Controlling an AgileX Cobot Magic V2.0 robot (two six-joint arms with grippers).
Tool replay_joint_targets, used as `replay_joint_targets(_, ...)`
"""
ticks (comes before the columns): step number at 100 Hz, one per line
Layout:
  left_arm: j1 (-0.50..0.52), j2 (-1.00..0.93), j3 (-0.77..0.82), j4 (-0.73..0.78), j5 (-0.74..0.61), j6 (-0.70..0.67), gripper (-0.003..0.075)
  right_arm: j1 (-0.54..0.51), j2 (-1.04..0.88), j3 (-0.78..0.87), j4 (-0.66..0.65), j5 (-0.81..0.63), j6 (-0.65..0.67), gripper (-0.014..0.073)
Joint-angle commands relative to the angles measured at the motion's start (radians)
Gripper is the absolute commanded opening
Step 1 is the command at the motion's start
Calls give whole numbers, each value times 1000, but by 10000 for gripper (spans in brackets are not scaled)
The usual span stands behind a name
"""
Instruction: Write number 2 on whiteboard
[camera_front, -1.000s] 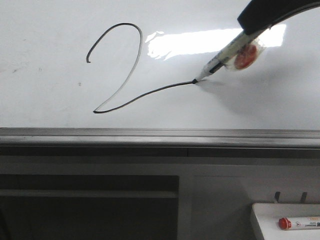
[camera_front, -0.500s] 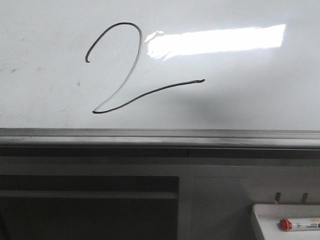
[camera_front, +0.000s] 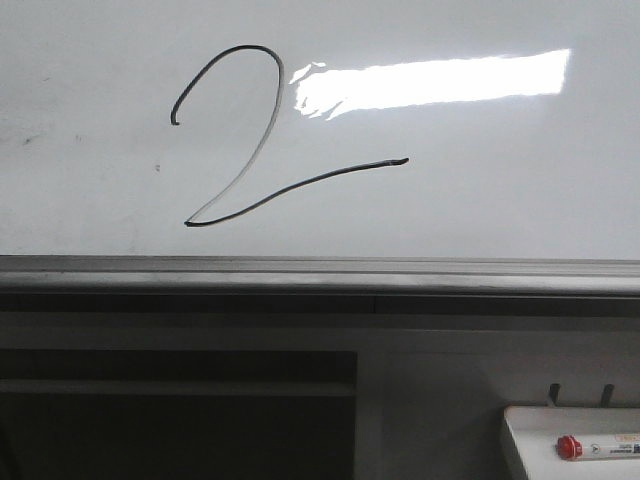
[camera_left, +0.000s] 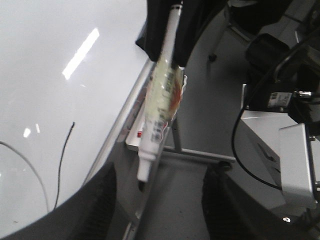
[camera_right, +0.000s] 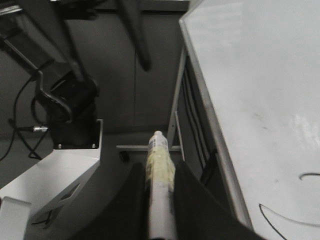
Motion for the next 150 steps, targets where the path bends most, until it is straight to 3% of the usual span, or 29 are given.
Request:
replay_joint_targets(1, -5, 69, -63, -75, 24, 11, 342, 83, 1, -33, 14, -95, -13, -68)
replay_joint_targets(26, -5, 145, -82, -117, 100, 11, 342, 210, 31, -33, -23, -241, -13, -68)
replay_joint_targets(45, -5, 148, -82, -94, 93, 11, 257, 233, 40, -33, -25, -245, -13, -68)
replay_joint_targets(60, -5, 148, -82, -47, 67, 9, 169, 238, 40, -33, -25, -245, -13, -68)
replay_joint_targets(93, -5, 171, -82, -35, 60, 3, 158, 238, 40, -33, -11, -237, -13, -68)
replay_joint_targets(113, -5, 194, -82, -37, 60, 3, -22, 238, 40, -33, -2, -209, -13, -68)
replay_joint_targets(133, -5, 199, -82, -39, 60, 3, -20, 238, 40, -33, 11, -205, -13, -66)
replay_joint_targets(141, -5, 199, -82, -39, 58, 3, -20, 238, 40, -33, 11, -205, -13, -9)
replay_joint_targets(150, -5, 199, -82, -39, 49, 3, -20, 238, 40, -33, 11, -208, -13, 152)
